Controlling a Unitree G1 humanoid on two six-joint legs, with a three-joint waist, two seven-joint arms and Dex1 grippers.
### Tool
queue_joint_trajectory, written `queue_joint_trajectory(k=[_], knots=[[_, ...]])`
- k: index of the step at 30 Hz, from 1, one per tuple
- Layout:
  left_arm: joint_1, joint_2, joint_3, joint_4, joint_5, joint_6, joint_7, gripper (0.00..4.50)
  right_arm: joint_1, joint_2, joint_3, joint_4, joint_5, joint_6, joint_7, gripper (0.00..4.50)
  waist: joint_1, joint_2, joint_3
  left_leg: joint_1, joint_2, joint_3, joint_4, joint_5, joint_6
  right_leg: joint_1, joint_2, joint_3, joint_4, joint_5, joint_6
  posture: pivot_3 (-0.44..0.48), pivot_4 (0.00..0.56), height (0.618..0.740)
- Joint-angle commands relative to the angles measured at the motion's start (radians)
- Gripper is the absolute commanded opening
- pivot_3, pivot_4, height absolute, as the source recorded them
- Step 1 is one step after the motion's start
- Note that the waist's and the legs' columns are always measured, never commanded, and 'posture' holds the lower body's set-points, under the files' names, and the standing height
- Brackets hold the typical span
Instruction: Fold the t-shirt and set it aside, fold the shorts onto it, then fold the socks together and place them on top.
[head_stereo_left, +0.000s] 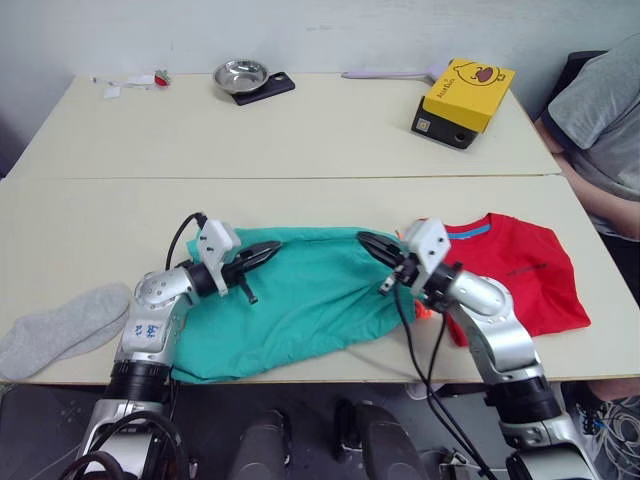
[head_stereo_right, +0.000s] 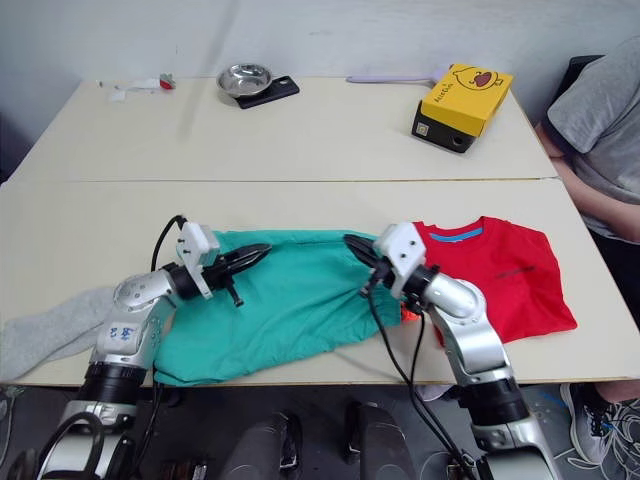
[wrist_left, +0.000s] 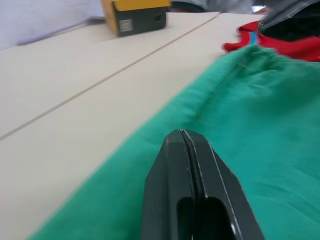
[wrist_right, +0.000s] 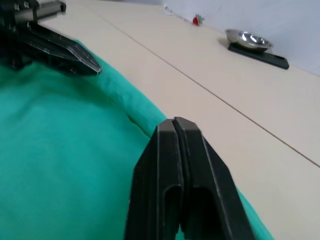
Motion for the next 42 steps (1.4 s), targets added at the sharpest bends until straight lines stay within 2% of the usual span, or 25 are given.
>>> queue_joint_trajectory(k=[1, 3, 8, 11, 12, 15, 19, 25, 32, 34, 39, 42], knots=[[-0.046, 0.014, 0.007, 0.113, 0.113, 0.037, 0.160, 0.02, -0.011, 0.023, -0.023, 0.098, -0.068, 0.018, -0.109, 0.00, 0.000, 0.000, 0.000, 0.000, 0.000, 0.000, -0.001, 0.000, 0.000, 0.000, 0.000, 0.000, 0.000, 0.000, 0.000, 0.000, 0.150, 0.740], [-0.066, 0.005, 0.048, 0.157, 0.098, 0.042, 0.207, 0.02, -0.003, 0.023, -0.057, 0.111, -0.072, 0.008, -0.145, 0.00, -0.002, 0.000, 0.000, -0.001, -0.001, 0.000, -0.001, 0.000, 0.001, -0.001, -0.001, 0.000, 0.000, 0.000, 0.000, 0.000, 0.150, 0.740], [-0.031, 0.015, 0.066, 0.181, 0.080, -0.013, 0.170, 0.02, 0.083, -0.011, -0.143, -0.013, 0.022, -0.005, -0.094, 0.00, -0.007, 0.000, 0.000, -0.005, -0.002, 0.001, -0.001, 0.002, -0.004, -0.005, -0.002, 0.000, 0.000, 0.000, 0.000, 0.000, 0.150, 0.740], [-0.012, 0.002, 0.085, 0.143, 0.024, -0.082, 0.095, 0.02, 0.139, -0.023, -0.222, -0.164, 0.198, 0.089, -0.031, 0.00, -0.010, 0.000, 0.000, -0.005, -0.002, 0.002, -0.001, 0.001, -0.002, -0.005, -0.002, 0.000, 0.000, 0.000, 0.000, 0.000, 0.150, 0.740], [-0.009, -0.003, 0.089, 0.124, -0.002, -0.106, 0.055, 0.00, 0.159, -0.032, -0.252, -0.231, 0.281, 0.134, -0.007, 0.17, -0.011, 0.000, 0.000, -0.005, -0.002, 0.002, -0.001, -0.001, 0.001, -0.005, -0.002, 0.000, 0.000, 0.000, 0.000, 0.000, 0.150, 0.740], [0.010, 0.002, 0.077, 0.043, -0.081, -0.131, -0.090, 0.00, 0.227, -0.096, -0.325, -0.397, 0.456, 0.336, -0.007, 0.92, -0.010, 0.000, 0.000, -0.005, -0.001, 0.002, -0.001, -0.001, 0.001, -0.006, -0.002, 0.001, 0.001, 0.000, 0.000, 0.000, 0.150, 0.740], [0.034, 0.034, 0.031, -0.040, -0.129, -0.097, -0.253, 0.00, 0.335, -0.174, -0.425, -0.567, 0.750, 0.647, -0.141, 2.36, -0.008, 0.000, 0.000, -0.004, -0.001, 0.001, -0.001, -0.001, 0.001, -0.005, -0.002, 0.001, 0.002, 0.000, 0.000, 0.000, 0.150, 0.740], [0.043, 0.049, -0.034, -0.072, -0.145, -0.072, -0.401, 0.00, 0.493, -0.186, -0.555, -0.689, 1.153, 0.777, -0.443, 4.46, -0.009, 0.000, 0.000, -0.004, -0.001, 0.002, 0.000, 0.000, 0.002, -0.005, -0.001, 0.003, 0.002, -0.001, 0.000, 0.000, 0.150, 0.740], [0.040, 0.018, -0.090, -0.043, -0.103, -0.088, -0.429, 0.00, 0.758, -0.232, -0.502, -0.740, 1.532, 0.745, -0.804, 4.46, -0.003, 0.000, 0.000, -0.006, -0.001, 0.002, -0.001, -0.001, 0.003, -0.006, 0.000, 0.005, -0.002, -0.003, 0.007, 0.000, 0.150, 0.740], [0.040, 0.011, -0.087, -0.038, -0.100, -0.083, -0.417, 0.00, 0.794, -0.253, -0.481, -0.740, 1.615, 0.720, -0.863, 4.46, -0.005, -0.001, 0.000, -0.006, -0.001, 0.003, -0.001, -0.001, 0.004, -0.006, 0.001, 0.007, -0.002, -0.002, 0.009, 0.000, 0.150, 0.740], [0.030, 0.006, -0.089, -0.005, -0.085, -0.094, -0.421, 0.00, 0.780, -0.279, -0.392, -0.735, 1.661, 0.680, -0.930, 4.46, -0.009, -0.001, 0.000, -0.006, -0.001, 0.005, -0.001, -0.001, 0.005, -0.006, 0.003, 0.011, -0.006, -0.003, 0.012, 0.000, 0.150, 0.740], [0.024, 0.013, -0.092, 0.043, -0.063, -0.106, -0.424, 0.00, 0.672, -0.220, -0.301, -0.646, 1.631, 0.640, -0.993, 4.46, -0.011, -0.001, 0.000, -0.006, 0.001, 0.006, -0.001, -0.001, 0.005, -0.006, 0.006, 0.013, -0.008, -0.002, 0.013, 0.000, 0.150, 0.740]])
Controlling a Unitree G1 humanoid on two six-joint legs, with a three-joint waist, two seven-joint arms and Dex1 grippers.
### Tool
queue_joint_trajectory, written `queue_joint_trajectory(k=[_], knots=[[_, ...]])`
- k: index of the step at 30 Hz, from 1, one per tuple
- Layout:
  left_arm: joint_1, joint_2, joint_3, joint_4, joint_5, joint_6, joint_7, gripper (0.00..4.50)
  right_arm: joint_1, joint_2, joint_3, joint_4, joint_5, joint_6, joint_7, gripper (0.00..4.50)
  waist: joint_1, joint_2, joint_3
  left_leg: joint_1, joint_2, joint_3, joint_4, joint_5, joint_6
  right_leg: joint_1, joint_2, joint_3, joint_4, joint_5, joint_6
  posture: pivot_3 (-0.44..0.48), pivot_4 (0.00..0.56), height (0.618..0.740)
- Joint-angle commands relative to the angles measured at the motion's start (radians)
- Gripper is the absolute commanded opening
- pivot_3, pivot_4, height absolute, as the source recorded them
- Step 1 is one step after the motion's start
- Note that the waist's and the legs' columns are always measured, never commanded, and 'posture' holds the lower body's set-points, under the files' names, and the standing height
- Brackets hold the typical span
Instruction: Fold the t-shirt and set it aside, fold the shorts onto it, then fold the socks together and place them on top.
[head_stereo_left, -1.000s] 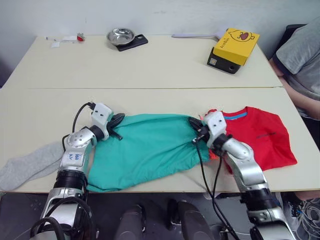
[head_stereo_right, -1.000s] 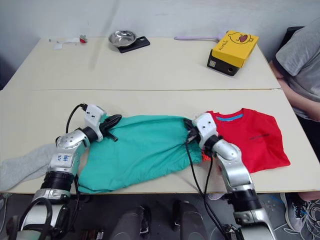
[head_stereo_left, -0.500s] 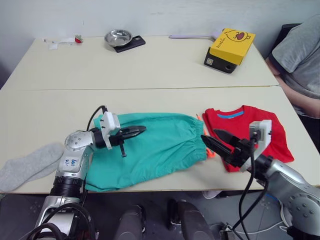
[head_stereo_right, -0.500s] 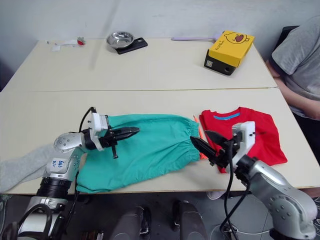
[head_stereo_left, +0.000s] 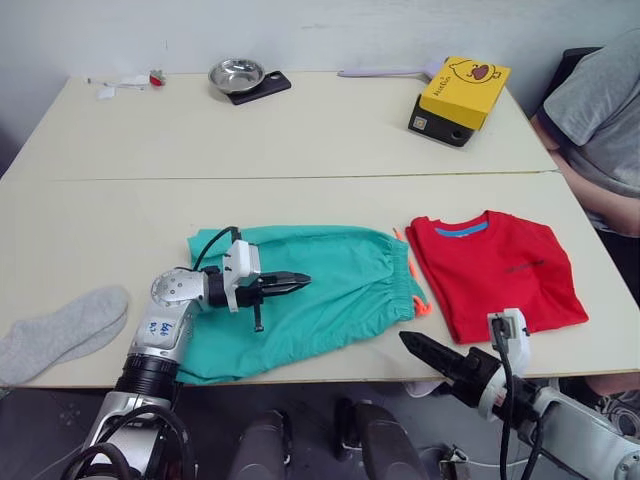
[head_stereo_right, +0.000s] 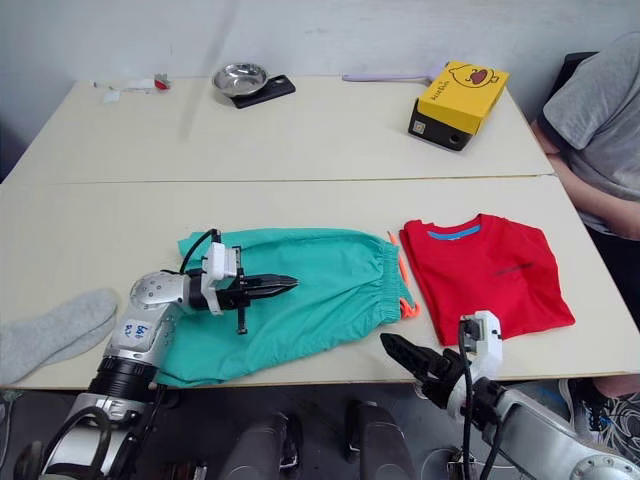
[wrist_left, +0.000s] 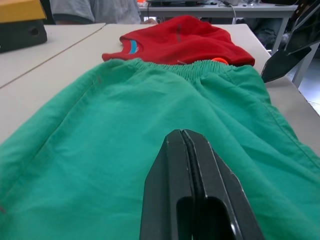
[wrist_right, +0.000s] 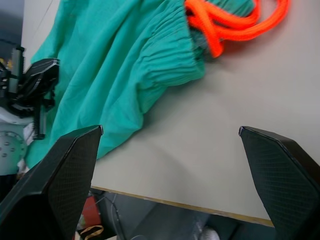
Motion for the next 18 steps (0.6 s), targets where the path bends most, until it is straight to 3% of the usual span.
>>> queue_joint_trajectory(k=[1, 11, 14, 18], knots=[[-0.018, 0.008, -0.006, 0.037, 0.027, -0.031, -0.005, 0.00, -0.107, 0.061, 0.085, 0.068, -0.007, -0.055, -0.060, 4.46, -0.001, -0.001, 0.000, 0.000, 0.000, 0.001, 0.000, 0.000, 0.000, 0.000, 0.001, 0.001, 0.000, 0.000, 0.000, 0.000, 0.150, 0.740], [-0.006, -0.002, -0.009, 0.077, 0.065, -0.049, 0.026, 0.00, -0.334, 0.199, 0.194, 0.262, -0.182, -0.087, -0.114, 4.46, -0.003, -0.004, -0.003, 0.000, 0.002, 0.005, -0.001, -0.002, 0.000, -0.003, 0.002, 0.005, 0.001, 0.001, 0.000, 0.000, 0.150, 0.740], [-0.004, -0.002, -0.015, 0.087, 0.070, -0.054, 0.019, 0.00, -0.358, 0.221, 0.191, 0.303, -0.276, -0.095, -0.097, 3.79, -0.001, -0.005, -0.004, 0.001, 0.002, 0.005, 0.000, -0.001, 0.000, -0.002, 0.002, 0.005, 0.002, 0.001, 0.000, 0.000, 0.150, 0.740], [0.006, -0.004, -0.013, 0.090, 0.071, -0.056, 0.026, 0.00, -0.376, 0.252, 0.178, 0.340, -0.418, -0.121, -0.056, 2.32, -0.001, -0.006, -0.005, 0.001, 0.002, 0.006, 0.001, -0.001, 0.001, -0.002, 0.001, 0.006, 0.002, 0.002, 0.000, 0.000, 0.150, 0.740]])
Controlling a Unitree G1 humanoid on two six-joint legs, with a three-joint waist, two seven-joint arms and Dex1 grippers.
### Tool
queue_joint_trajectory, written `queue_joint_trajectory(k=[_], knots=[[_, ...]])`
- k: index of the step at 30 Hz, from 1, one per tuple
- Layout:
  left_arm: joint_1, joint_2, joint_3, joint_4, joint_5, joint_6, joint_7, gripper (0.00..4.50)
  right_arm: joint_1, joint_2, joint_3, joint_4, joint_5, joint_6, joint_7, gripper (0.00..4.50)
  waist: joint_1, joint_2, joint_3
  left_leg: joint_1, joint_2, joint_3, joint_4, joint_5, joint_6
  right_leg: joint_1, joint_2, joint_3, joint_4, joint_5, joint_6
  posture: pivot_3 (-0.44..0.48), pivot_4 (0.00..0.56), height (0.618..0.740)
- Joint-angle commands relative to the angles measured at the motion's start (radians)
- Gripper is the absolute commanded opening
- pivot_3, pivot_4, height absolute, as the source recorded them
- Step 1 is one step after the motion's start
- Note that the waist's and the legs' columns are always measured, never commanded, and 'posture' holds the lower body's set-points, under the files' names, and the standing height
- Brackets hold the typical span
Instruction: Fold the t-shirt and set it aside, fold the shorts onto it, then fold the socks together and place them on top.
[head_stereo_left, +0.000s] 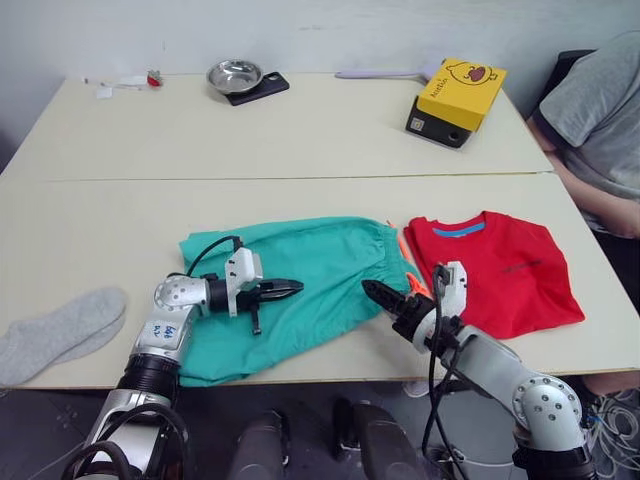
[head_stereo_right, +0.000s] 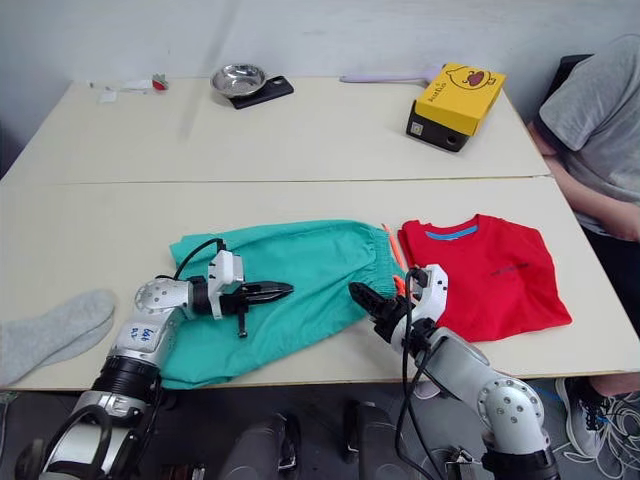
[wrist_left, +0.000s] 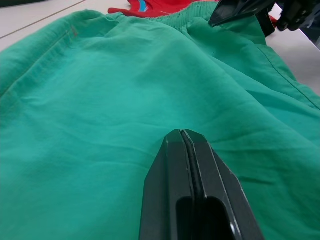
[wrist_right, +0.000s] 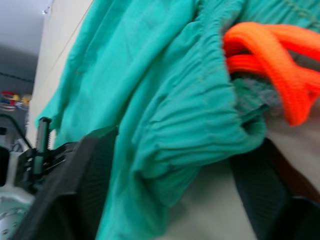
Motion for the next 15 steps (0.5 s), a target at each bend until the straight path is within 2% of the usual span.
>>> queue_joint_trajectory(k=[1, 6, 7, 12, 15], knots=[[0.012, -0.002, 0.003, -0.006, 0.001, -0.016, 0.005, 0.00, -0.007, 0.022, -0.023, 0.067, -0.164, -0.053, 0.026, 1.96, 0.000, 0.000, 0.000, 0.000, 0.000, 0.000, 0.000, 0.000, 0.000, 0.000, 0.000, 0.000, 0.000, 0.000, 0.000, 0.000, 0.150, 0.740], [0.029, 0.001, 0.021, -0.017, 0.003, -0.017, 0.047, 0.00, -0.055, 0.031, -0.027, 0.064, -0.373, -0.126, 0.145, 0.16, 0.002, 0.000, -0.001, 0.000, 0.000, 0.000, 0.000, 0.000, 0.000, 0.000, 0.000, 0.000, 0.000, 0.000, 0.000, 0.000, 0.150, 0.740], [0.041, 0.005, 0.034, -0.036, -0.012, 0.009, 0.061, 0.00, -0.067, 0.023, -0.024, 0.052, -0.425, -0.147, 0.182, 0.04, 0.002, 0.000, -0.001, 0.000, -0.001, 0.001, 0.000, 0.000, 0.000, 0.000, -0.001, 0.000, -0.001, 0.000, 0.000, 0.000, 0.150, 0.740], [0.096, 0.033, 0.100, -0.150, -0.051, 0.125, 0.147, 0.00, -0.117, -0.057, 0.038, -0.001, -0.738, -0.297, 0.394, 0.04, -0.002, 0.001, 0.000, -0.001, -0.002, 0.001, -0.001, -0.002, 0.001, -0.004, -0.002, 0.000, 0.003, 0.002, -0.002, 0.000, 0.150, 0.740], [0.135, 0.051, 0.127, -0.223, -0.055, 0.211, 0.207, 0.00, -0.169, -0.138, 0.128, -0.017, -0.981, -0.417, 0.519, 0.04, -0.004, 0.001, 0.000, -0.001, -0.001, 0.002, -0.002, -0.004, -0.001, -0.005, -0.002, 0.000, 0.003, 0.001, -0.002, 0.000, 0.150, 0.740]])
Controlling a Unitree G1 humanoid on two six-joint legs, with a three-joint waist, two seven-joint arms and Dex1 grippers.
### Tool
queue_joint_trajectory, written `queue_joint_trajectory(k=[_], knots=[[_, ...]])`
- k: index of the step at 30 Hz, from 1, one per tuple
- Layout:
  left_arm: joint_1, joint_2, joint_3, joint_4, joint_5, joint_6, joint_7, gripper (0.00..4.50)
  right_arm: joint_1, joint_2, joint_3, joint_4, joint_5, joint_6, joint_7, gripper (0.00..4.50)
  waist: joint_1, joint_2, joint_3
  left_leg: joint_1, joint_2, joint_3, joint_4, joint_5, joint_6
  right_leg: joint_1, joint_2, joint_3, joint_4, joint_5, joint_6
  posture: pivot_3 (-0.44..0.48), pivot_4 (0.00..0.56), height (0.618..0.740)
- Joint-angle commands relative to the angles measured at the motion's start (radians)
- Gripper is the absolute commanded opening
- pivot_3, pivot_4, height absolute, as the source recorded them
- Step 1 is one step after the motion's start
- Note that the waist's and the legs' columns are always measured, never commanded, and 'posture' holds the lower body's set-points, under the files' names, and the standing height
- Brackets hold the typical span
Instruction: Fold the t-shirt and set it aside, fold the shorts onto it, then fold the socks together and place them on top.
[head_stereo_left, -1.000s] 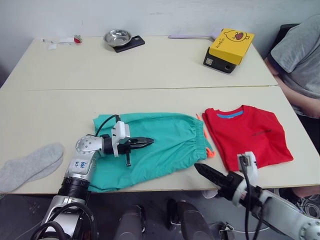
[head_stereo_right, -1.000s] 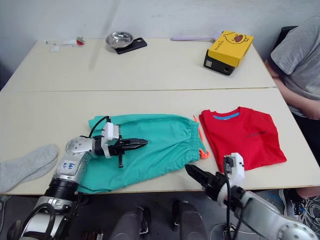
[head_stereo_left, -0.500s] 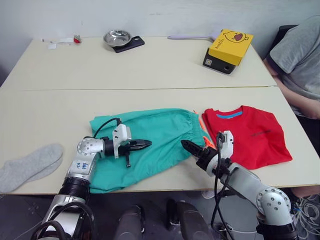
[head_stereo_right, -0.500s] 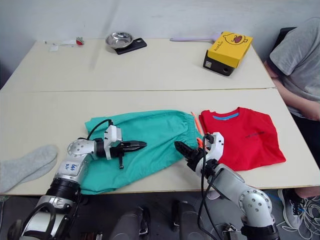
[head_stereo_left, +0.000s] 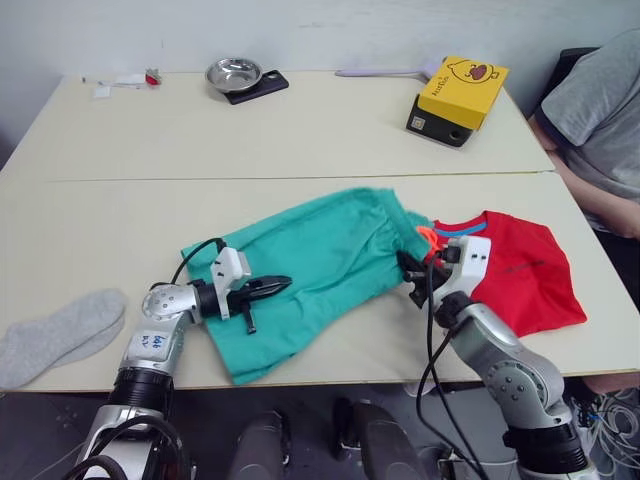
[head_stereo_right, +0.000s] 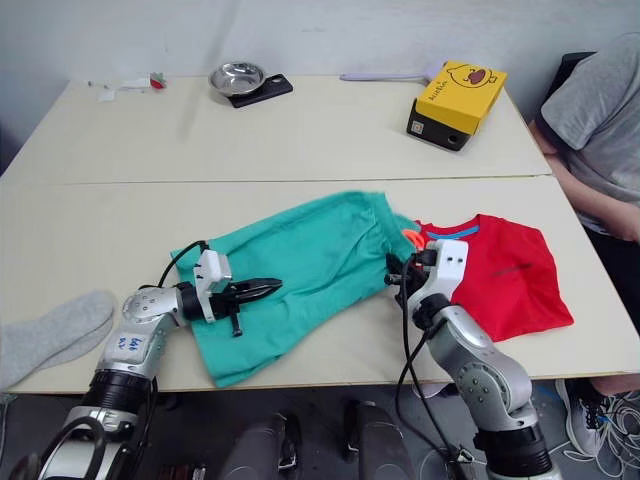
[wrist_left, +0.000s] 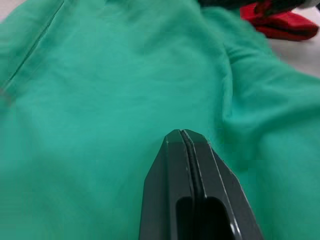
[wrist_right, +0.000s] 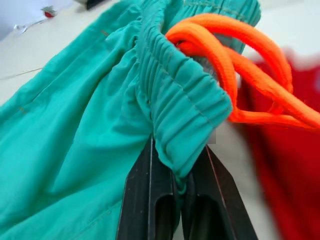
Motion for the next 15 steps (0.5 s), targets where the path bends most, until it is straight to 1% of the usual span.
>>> queue_joint_trajectory(k=[1, 4, 7, 10, 13, 15], knots=[[0.037, 0.020, 0.039, -0.087, -0.020, 0.083, 0.061, 0.00, -0.055, -0.068, 0.083, -0.067, -0.250, -0.153, 0.139, 0.04, 0.000, 0.000, 0.000, 0.000, 0.000, 0.000, -0.001, 0.000, 0.000, 0.000, 0.000, 0.000, 0.000, 0.000, 0.000, 0.000, 0.150, 0.740], [0.064, 0.025, 0.041, -0.133, -0.016, 0.150, 0.104, 0.00, -0.123, -0.110, 0.170, -0.067, -0.418, -0.250, 0.244, 0.04, 0.002, 0.000, 0.000, 0.000, 0.000, 0.000, 0.000, -0.001, -0.001, 0.000, 0.000, -0.001, 0.000, -0.001, 0.000, 0.000, 0.150, 0.740], [0.081, 0.018, 0.036, -0.158, -0.008, 0.194, 0.144, 0.00, -0.177, -0.118, 0.253, -0.064, -0.514, -0.293, 0.350, 0.04, 0.002, 0.000, 0.000, 0.000, 0.000, 0.001, 0.000, -0.001, -0.001, 0.000, 0.000, 0.000, 0.000, 0.000, 0.000, 0.000, 0.150, 0.740], [0.090, 0.010, 0.037, -0.179, -0.008, 0.229, 0.180, 0.00, -0.199, -0.105, 0.306, -0.058, -0.549, -0.314, 0.445, 0.04, 0.003, 0.000, 0.000, 0.001, 0.000, 0.001, 0.000, -0.001, -0.001, 0.001, 0.000, 0.000, 0.000, 0.000, -0.001, 0.000, 0.150, 0.740], [0.110, 0.006, 0.052, -0.194, -0.013, 0.265, 0.223, 0.00, -0.225, -0.088, 0.339, -0.060, -0.534, -0.313, 0.543, 0.04, 0.001, 0.000, 0.000, 0.001, 0.000, 0.001, 0.000, -0.001, -0.001, 0.001, -0.001, -0.001, 0.000, 0.000, -0.001, 0.000, 0.150, 0.740], [0.128, 0.008, 0.063, -0.202, -0.017, 0.274, 0.236, 0.00, -0.236, -0.069, 0.344, -0.055, -0.509, -0.281, 0.593, 0.04, -0.001, 0.000, 0.000, 0.003, 0.000, 0.002, 0.000, -0.001, -0.001, 0.001, -0.001, 0.000, 0.001, 0.000, -0.002, 0.000, 0.150, 0.740]])
